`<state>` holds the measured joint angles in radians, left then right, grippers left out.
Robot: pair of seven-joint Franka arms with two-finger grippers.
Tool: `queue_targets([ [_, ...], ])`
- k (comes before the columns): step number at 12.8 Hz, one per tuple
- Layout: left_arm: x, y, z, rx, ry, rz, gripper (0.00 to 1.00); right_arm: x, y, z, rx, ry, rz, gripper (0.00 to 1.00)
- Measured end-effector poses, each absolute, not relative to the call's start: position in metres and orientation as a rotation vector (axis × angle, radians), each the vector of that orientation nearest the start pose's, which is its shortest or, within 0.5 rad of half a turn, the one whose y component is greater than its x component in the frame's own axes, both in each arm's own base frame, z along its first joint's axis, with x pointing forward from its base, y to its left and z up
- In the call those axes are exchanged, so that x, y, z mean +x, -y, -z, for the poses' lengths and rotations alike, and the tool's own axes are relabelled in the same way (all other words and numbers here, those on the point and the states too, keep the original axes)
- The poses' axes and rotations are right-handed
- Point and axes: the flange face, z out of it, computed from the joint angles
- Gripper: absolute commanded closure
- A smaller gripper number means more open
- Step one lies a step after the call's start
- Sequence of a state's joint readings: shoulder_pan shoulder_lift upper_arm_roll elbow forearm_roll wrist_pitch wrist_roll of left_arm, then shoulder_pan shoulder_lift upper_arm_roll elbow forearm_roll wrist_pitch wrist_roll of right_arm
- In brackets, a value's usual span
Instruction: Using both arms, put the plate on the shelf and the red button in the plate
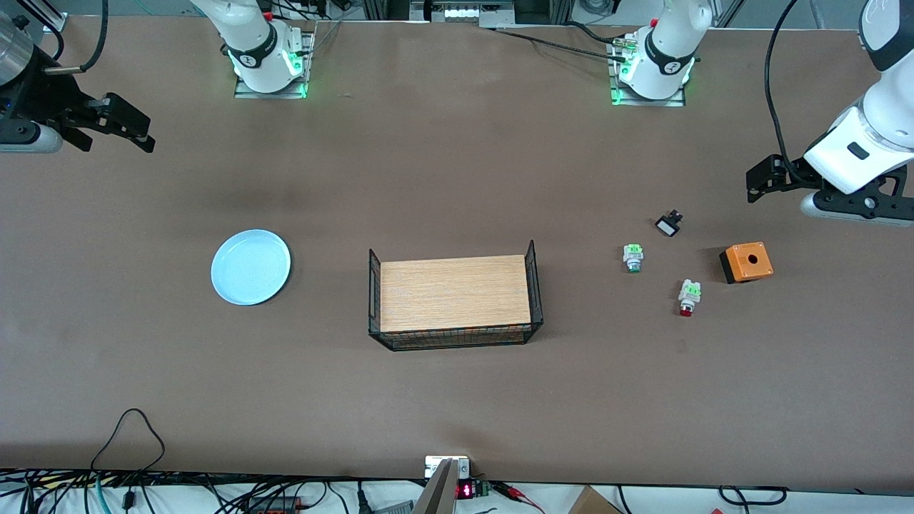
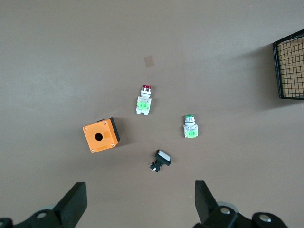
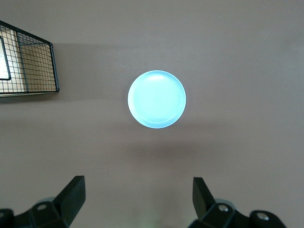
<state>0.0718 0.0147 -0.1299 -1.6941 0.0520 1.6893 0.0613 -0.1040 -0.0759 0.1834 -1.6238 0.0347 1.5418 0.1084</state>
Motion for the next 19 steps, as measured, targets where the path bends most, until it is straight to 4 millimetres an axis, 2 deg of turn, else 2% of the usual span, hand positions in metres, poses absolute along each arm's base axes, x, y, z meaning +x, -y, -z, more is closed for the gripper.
queue_targets([
  [6, 0.564, 0.027, -0.568, -3.086, -0.195, -0.03, 0.0, 0.528, -0.049, -0.631, -3.121, -0.046, -0.039, 0.0],
  [9, 0.564, 0.027, -0.568, -3.086, -0.195, -0.03, 0.0, 0.533, -0.049, -0.61, -3.12, -0.046, -0.093, 0.0],
  [11, 0.564, 0.027, -0.568, -3.086, -0.195, -0.03, 0.0, 0.536, -0.049, -0.577, -3.119, -0.044, -0.17, 0.0],
  [13, 0.564, 0.027, -0.568, -3.086, -0.195, -0.031, 0.0, 0.54, -0.054, -0.533, -3.117, -0.028, -0.218, 0.0],
  [16, 0.564, 0.027, -0.568, -3.086, -0.194, -0.031, 0.0, 0.538, -0.075, -0.463, -3.113, 0.033, -0.298, 0.0],
  [19, 0.564, 0.027, -0.567, -3.086, -0.194, -0.032, 0.0, 0.547, -0.088, -0.393, -3.094, 0.066, -0.364, 0.0],
])
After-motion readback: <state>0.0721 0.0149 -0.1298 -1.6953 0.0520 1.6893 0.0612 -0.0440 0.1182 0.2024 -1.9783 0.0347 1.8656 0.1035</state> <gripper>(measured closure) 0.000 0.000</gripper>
